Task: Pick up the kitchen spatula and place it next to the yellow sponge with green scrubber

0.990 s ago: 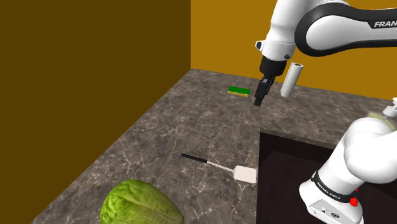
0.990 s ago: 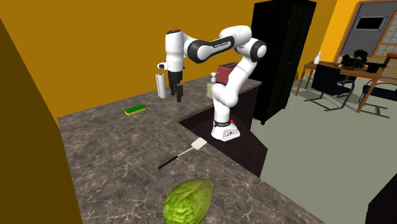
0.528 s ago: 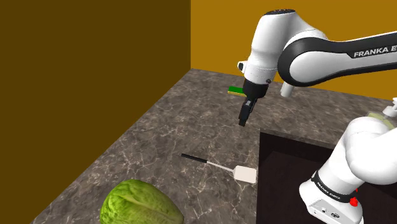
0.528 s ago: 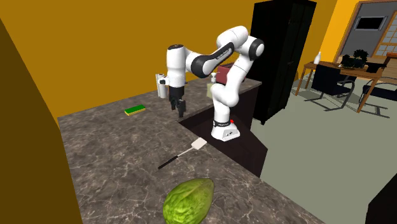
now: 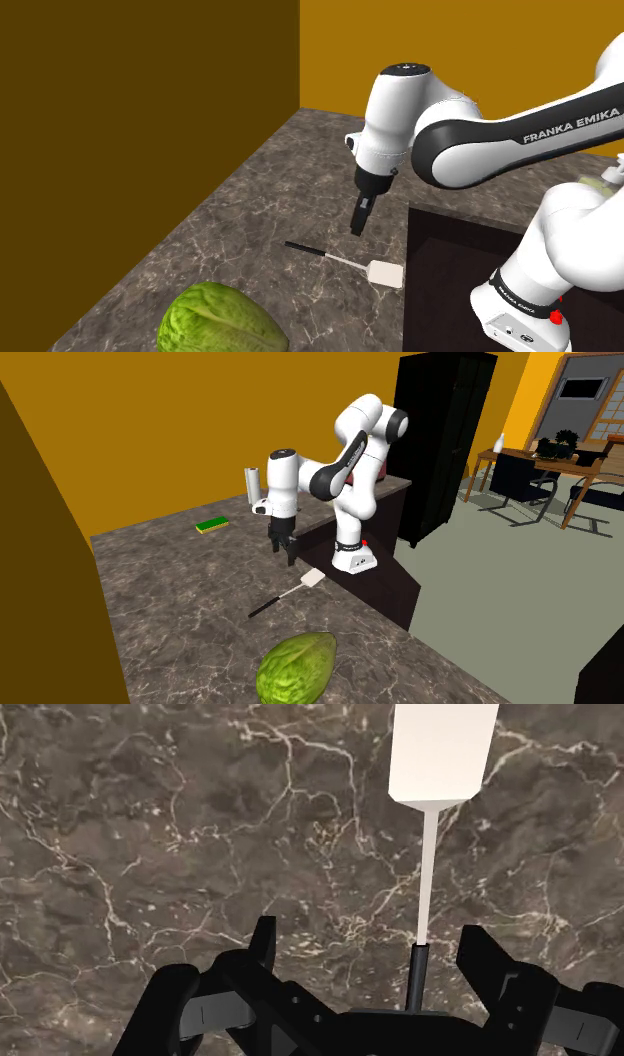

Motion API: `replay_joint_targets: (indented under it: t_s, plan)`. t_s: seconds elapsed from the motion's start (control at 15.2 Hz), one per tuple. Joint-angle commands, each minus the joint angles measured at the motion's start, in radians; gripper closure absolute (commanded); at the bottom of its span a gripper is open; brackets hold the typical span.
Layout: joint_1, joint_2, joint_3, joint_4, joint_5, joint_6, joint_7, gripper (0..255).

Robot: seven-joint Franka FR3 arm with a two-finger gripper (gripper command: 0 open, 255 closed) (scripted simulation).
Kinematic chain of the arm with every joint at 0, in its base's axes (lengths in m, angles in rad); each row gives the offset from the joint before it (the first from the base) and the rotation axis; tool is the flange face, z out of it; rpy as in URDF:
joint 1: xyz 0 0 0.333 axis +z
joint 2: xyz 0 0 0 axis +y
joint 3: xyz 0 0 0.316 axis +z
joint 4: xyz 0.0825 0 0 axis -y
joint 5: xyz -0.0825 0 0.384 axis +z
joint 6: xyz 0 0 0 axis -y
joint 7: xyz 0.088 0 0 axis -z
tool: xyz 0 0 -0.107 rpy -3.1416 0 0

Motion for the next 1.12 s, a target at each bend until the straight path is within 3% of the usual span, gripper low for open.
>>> replay_joint_targets:
  t_s: [0.0,0.26,0.73,1.06]
  plan:
    - [0.010,0.065,0.036,0.008,0.000,0.063,0.020,0]
    - [0.024,0.172,0.097,0.029,-0.017,0.157,0.063,0]
    - [0.011,0.250,0.117,-0.006,-0.049,0.266,0.089,0]
    - [0.010,0.258,0.119,-0.008,-0.053,0.276,0.092,0]
